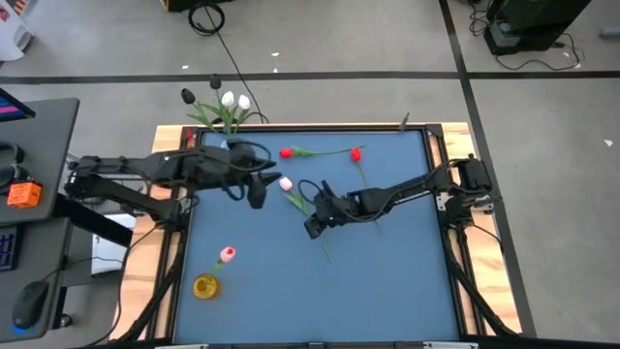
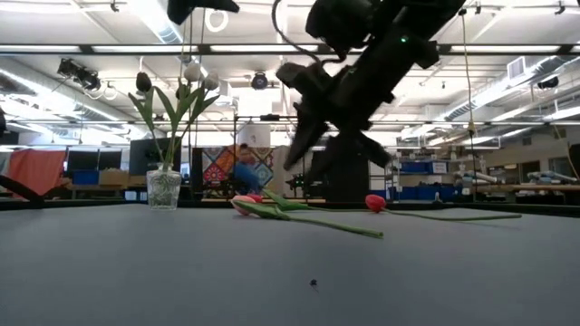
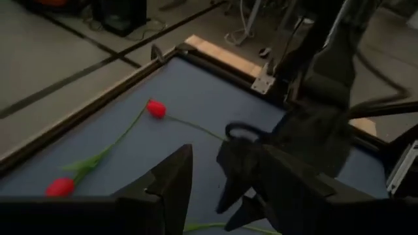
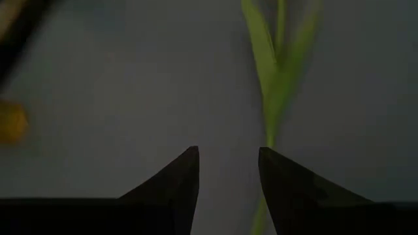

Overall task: Sort flowers into vase by color
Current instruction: Put the pink tulip into the yellow vase

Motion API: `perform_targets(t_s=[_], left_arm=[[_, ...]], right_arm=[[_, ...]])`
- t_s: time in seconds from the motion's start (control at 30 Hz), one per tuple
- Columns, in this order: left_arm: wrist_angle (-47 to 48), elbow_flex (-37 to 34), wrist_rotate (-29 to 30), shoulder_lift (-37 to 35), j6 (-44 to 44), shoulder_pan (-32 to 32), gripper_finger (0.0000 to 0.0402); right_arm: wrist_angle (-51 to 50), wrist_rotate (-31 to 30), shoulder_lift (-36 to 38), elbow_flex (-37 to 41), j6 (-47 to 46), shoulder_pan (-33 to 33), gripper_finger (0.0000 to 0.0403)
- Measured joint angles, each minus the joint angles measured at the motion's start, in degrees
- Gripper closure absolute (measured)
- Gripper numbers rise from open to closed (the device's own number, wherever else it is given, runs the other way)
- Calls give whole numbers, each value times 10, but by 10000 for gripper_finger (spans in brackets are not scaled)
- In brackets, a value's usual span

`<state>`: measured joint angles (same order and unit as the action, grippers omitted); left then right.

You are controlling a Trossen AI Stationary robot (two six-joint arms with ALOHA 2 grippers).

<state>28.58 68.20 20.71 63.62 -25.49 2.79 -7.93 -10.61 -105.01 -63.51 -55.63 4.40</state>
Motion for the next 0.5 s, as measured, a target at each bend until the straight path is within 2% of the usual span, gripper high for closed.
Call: perform_targets(t_s=[0.13,0.3,0.5], left_arm=[[10,0,-1,13,-22,-1,216],[30,0,-1,12,-33,10,216],[40,-1,0,3,-67,27,216]], right_arm=[[91,-66,0,0,43,7,236],[126,-141,0,0,27,1,237],[74,-112,-14,0,46,-32,238]])
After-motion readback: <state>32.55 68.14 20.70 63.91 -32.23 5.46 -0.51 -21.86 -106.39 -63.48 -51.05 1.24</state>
